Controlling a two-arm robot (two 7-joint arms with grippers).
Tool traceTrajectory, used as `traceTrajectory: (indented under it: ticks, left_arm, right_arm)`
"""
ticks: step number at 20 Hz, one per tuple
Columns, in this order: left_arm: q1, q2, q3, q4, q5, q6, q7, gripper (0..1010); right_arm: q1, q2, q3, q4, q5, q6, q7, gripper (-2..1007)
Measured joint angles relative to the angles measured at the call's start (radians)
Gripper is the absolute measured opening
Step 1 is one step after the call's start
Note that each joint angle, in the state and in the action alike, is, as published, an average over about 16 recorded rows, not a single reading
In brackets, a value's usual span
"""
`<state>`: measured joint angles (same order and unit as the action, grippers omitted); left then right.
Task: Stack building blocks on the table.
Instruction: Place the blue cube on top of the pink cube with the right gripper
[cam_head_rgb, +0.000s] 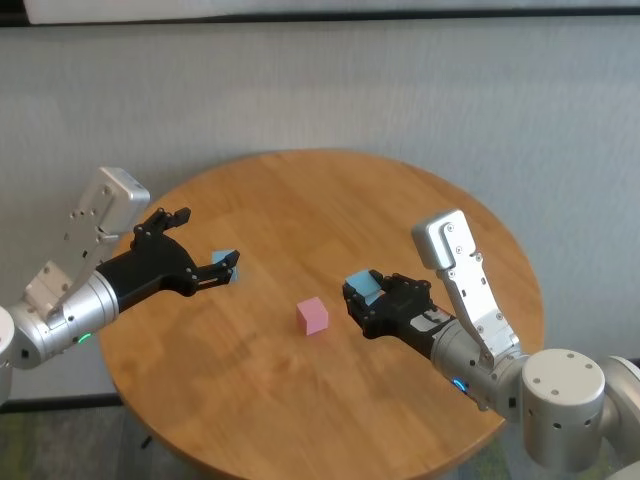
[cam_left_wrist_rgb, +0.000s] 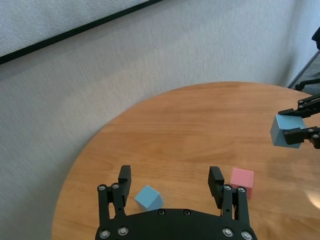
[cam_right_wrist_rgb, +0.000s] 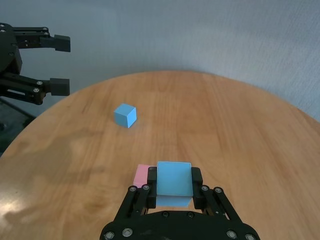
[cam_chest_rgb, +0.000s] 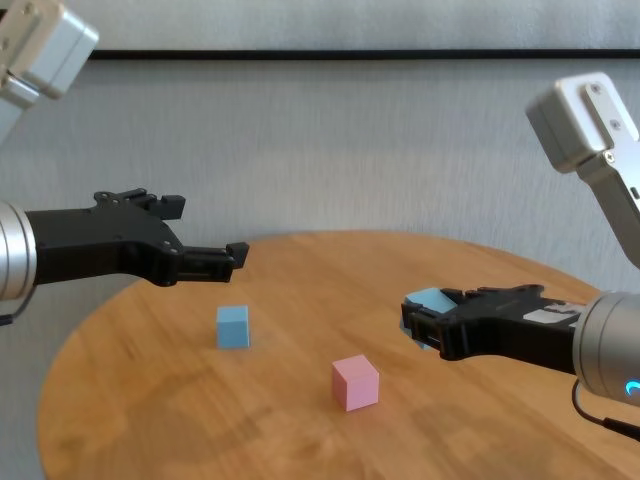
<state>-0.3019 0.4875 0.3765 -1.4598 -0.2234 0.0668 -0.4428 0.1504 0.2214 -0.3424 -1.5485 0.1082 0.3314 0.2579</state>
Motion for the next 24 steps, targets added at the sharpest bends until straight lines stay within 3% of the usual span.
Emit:
traceTrajectory:
  ticks: [12, 24]
  left_arm:
    - [0.0, 0.0, 0.0, 0.0, 0.0, 0.0, 0.0, 1001]
    - [0.0, 0.0, 0.0, 0.0, 0.0, 0.0, 0.0, 1001]
  right_arm:
    - [0.03, -0.002, -0.013, 0.038, 0.002, 0.01, 0.037, 366]
    - [0.063, 0.01, -0.04, 0.077, 0.01, -0.002, 0.082, 366]
